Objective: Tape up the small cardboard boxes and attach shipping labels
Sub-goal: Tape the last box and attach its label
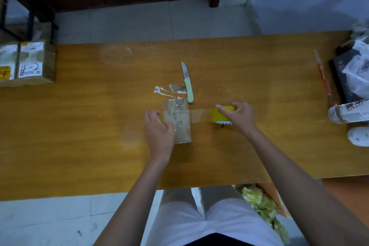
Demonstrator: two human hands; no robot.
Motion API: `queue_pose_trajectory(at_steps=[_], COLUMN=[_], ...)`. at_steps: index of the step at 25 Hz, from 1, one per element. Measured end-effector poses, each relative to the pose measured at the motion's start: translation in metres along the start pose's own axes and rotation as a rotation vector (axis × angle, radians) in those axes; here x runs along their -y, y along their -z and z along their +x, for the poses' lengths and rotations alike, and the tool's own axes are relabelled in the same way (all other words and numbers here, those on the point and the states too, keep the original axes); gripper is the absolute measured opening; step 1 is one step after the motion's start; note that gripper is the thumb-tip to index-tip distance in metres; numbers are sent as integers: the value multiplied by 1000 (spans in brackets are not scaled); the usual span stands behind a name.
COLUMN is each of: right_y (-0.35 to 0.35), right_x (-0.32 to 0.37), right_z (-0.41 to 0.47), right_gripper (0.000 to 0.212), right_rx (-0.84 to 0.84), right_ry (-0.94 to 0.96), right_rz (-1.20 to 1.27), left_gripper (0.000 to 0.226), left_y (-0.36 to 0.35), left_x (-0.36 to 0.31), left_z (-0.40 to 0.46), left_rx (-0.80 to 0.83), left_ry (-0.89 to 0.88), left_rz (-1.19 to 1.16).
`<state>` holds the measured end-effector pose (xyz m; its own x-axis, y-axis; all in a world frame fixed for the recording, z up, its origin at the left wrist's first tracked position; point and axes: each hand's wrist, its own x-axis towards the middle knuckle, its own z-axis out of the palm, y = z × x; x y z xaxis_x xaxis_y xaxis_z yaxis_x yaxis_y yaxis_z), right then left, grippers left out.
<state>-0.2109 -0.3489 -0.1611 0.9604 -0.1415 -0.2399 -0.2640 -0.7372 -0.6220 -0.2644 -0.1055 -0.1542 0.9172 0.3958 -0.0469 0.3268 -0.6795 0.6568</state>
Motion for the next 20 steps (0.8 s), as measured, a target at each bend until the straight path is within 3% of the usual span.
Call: queue_pose_trajectory(at_steps=[3, 6, 9, 13, 20], right_y=[1, 0, 1, 9, 33], right_x=[-3, -4, -3, -1, -10], right_z=[0, -1, 1, -1, -7], right_gripper=[51, 52, 50, 64, 64], right_rx=[16, 13, 32, -1, -45], right_ry=[-11, -5, -2, 50, 57], right_rz=[1, 23, 0, -28, 24], left_gripper=[61, 86, 94, 108, 98], left_y=[-14, -28, -37, -41, -39], left_x=[-3, -10, -18, -18, 2], left_z=[-5, -9, -9, -12, -7], left_rx=[220, 206, 162, 204, 289], left_ry=[88, 87, 132, 215, 196], left_rz=[36, 156, 215, 186, 83])
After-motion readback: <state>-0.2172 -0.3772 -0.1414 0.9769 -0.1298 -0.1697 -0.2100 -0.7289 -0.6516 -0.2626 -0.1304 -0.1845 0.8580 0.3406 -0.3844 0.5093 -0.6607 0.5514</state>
